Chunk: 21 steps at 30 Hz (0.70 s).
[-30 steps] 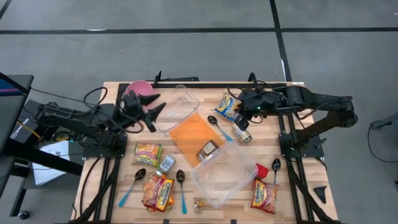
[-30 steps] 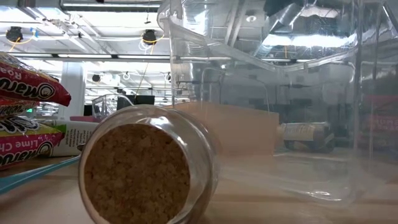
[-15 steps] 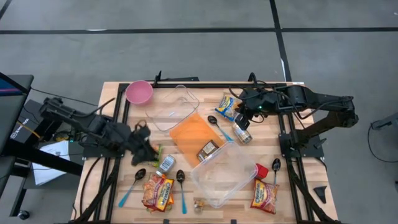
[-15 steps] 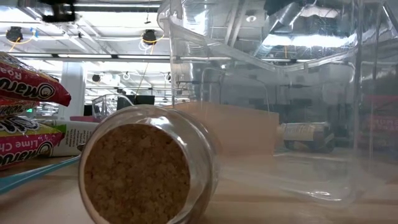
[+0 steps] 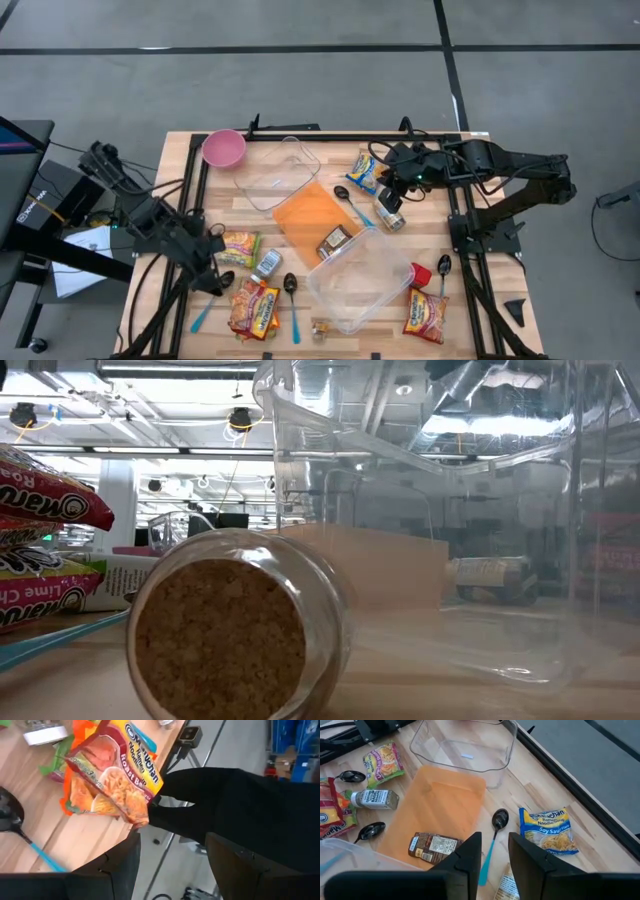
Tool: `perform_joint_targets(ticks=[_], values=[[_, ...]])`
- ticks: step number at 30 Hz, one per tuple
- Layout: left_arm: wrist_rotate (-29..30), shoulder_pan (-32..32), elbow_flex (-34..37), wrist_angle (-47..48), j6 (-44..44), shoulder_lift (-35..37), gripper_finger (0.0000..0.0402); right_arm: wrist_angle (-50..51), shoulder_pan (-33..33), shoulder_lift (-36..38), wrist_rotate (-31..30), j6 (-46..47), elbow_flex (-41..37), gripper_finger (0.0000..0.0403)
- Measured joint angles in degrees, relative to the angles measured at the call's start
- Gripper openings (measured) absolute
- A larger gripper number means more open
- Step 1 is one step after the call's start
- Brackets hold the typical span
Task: Pick & Place Food Item
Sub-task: Put the red noodle pack into the bottom transparent bin
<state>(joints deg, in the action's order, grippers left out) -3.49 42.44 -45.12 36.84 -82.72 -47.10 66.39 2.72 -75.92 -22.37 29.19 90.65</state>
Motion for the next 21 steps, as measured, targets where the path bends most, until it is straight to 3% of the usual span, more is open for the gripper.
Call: perform_joint_targets(ticks=[5,9,11,16,21], values=[[2.69,3.82,0.00,-8.78,9.93,-3.20,0.0218,0.00,-0.02,0.00,-0.01,-0.04,0.00,0.0094],[2.26,3.06,-0.09,-21.18,20.39,-9.01,0.0218,0.00,-0.20,-0.02,0.00,-0.07,0.00,0.0094],[1.39,1.35,-1.16,-23.06,25.72,-12.31,0.0218,0.00,-0.20,-0.02,-0.01,-0.01,0.00,0.0094],[-0.44,-3.34,-6.90,-16.74,41.91,-20.16,0.0218,0.00,-0.22,-0.02,-0.02,0.68,0.00,0.0094],[0.79,-4.52,-14.76,-1.91,59.22,-28.78,0.0218,0.01,-0.22,-0.02,-0.01,0.71,0.00,0.0094]])
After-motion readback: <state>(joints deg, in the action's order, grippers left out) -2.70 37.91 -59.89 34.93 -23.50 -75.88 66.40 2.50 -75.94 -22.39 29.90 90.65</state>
